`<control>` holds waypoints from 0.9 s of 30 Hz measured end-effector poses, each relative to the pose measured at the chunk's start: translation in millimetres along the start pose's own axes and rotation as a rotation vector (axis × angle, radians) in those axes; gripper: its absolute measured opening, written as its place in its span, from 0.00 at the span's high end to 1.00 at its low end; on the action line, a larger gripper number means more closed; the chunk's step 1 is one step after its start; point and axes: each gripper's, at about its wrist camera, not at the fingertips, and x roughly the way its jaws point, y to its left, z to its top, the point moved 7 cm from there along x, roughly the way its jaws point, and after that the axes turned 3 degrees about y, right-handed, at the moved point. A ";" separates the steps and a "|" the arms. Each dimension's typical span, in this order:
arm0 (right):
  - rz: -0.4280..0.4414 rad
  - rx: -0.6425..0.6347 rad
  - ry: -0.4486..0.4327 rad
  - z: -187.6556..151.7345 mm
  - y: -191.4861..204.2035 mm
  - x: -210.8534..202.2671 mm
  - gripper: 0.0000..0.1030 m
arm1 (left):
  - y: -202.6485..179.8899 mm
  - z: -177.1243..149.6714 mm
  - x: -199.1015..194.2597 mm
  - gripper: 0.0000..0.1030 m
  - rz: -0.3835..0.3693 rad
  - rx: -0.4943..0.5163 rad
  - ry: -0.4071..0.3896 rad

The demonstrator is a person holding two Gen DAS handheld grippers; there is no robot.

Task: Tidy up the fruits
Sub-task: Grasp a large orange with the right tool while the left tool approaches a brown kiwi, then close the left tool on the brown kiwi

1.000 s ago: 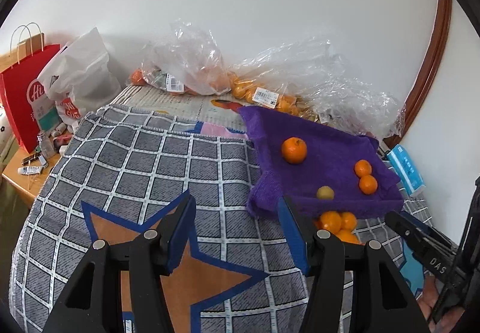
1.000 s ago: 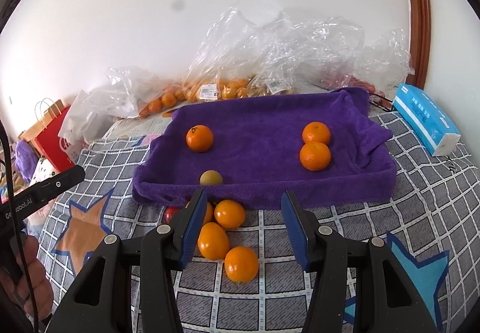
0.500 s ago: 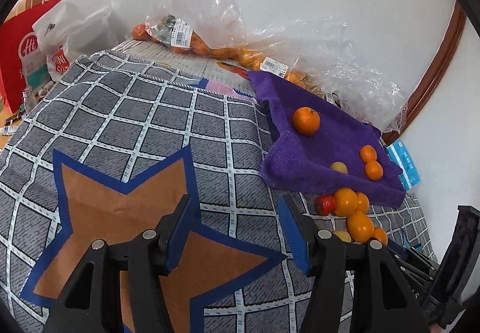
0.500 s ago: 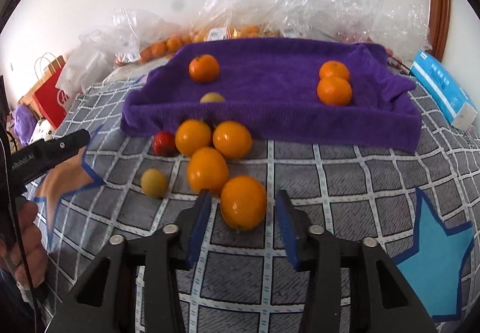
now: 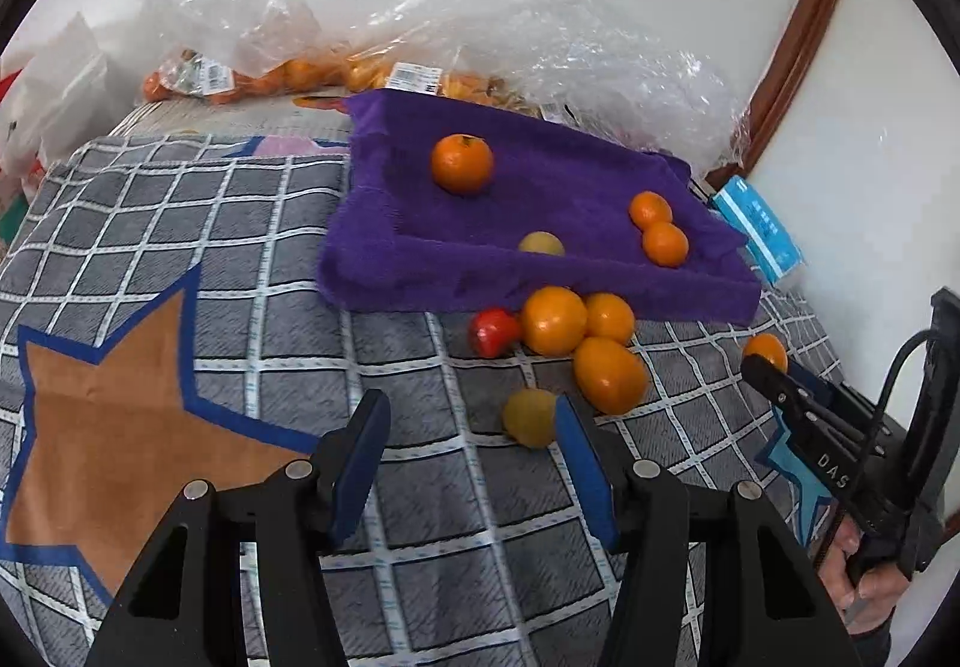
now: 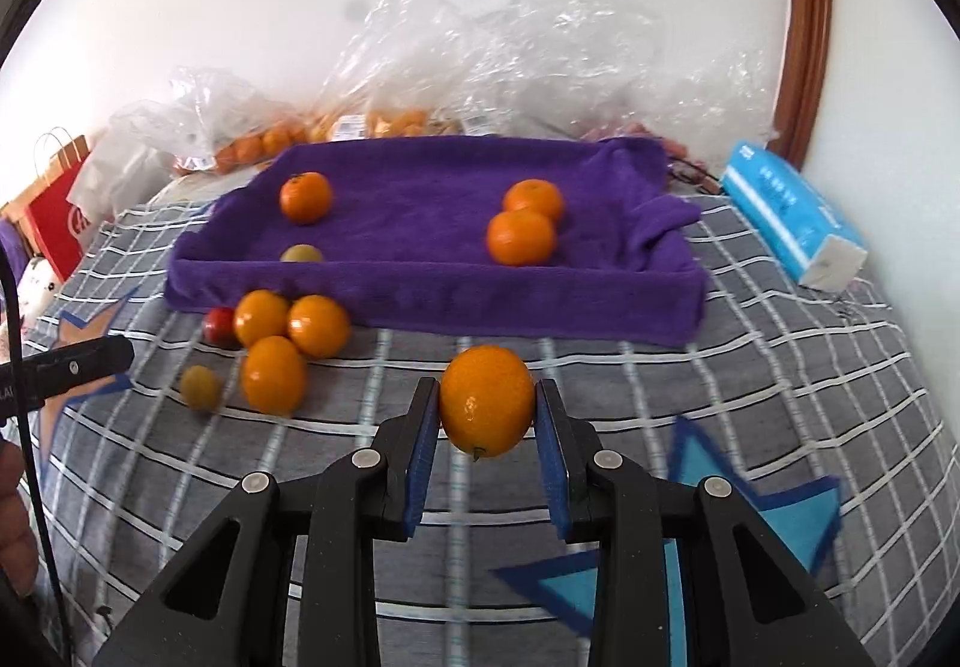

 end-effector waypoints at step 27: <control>0.056 -0.007 0.145 -3.2 1.9 51.4 0.59 | -13.8 -5.0 23.0 0.69 0.123 0.103 0.029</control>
